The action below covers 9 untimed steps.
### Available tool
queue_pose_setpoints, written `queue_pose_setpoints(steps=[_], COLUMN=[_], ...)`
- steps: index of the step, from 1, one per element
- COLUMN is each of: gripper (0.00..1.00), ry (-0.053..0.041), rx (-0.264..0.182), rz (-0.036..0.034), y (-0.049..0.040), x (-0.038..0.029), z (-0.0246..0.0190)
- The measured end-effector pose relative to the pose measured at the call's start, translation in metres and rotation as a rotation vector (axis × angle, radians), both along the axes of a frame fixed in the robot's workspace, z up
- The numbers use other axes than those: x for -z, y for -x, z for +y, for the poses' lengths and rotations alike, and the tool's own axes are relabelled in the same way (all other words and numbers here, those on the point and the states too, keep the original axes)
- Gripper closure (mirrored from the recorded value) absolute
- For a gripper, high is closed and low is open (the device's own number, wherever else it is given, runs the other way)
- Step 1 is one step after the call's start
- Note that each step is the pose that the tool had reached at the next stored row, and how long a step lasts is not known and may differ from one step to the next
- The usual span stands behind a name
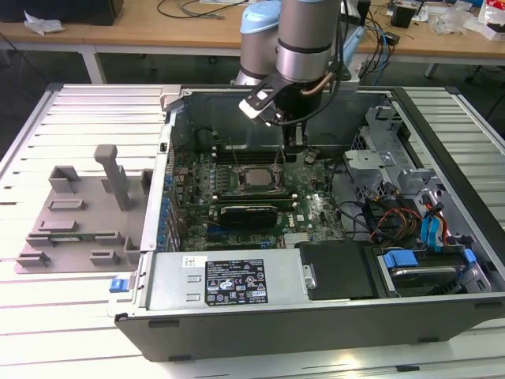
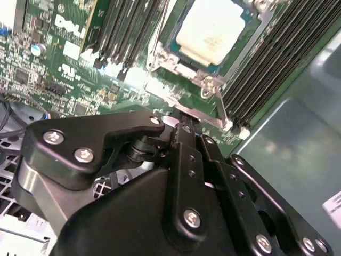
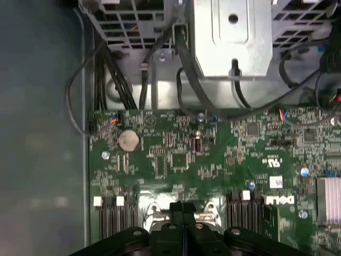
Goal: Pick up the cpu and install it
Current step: 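Close the cpu cover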
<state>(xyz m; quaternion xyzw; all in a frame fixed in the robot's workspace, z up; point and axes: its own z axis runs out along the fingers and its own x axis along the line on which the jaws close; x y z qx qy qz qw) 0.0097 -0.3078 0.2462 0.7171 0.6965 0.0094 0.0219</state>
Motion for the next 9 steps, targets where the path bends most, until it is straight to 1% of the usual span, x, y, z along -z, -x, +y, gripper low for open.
queue_pose_setpoints(steps=[2, 4, 8, 9], gripper=[0.89, 0.89, 0.89, 0.89], ry=[0.0, 0.0, -0.0004, -0.002], rx=[0.0, 0.001, 0.001, 0.001], rz=[-0.0026, -0.0037, -0.0035, -0.0003], y=[0.0087, 0.0138, 0.0153, 0.0152], x=[0.0, 0.0, 0.0, 0.0001], z=[0.0007, 0.0013, 0.0015, 0.0016])
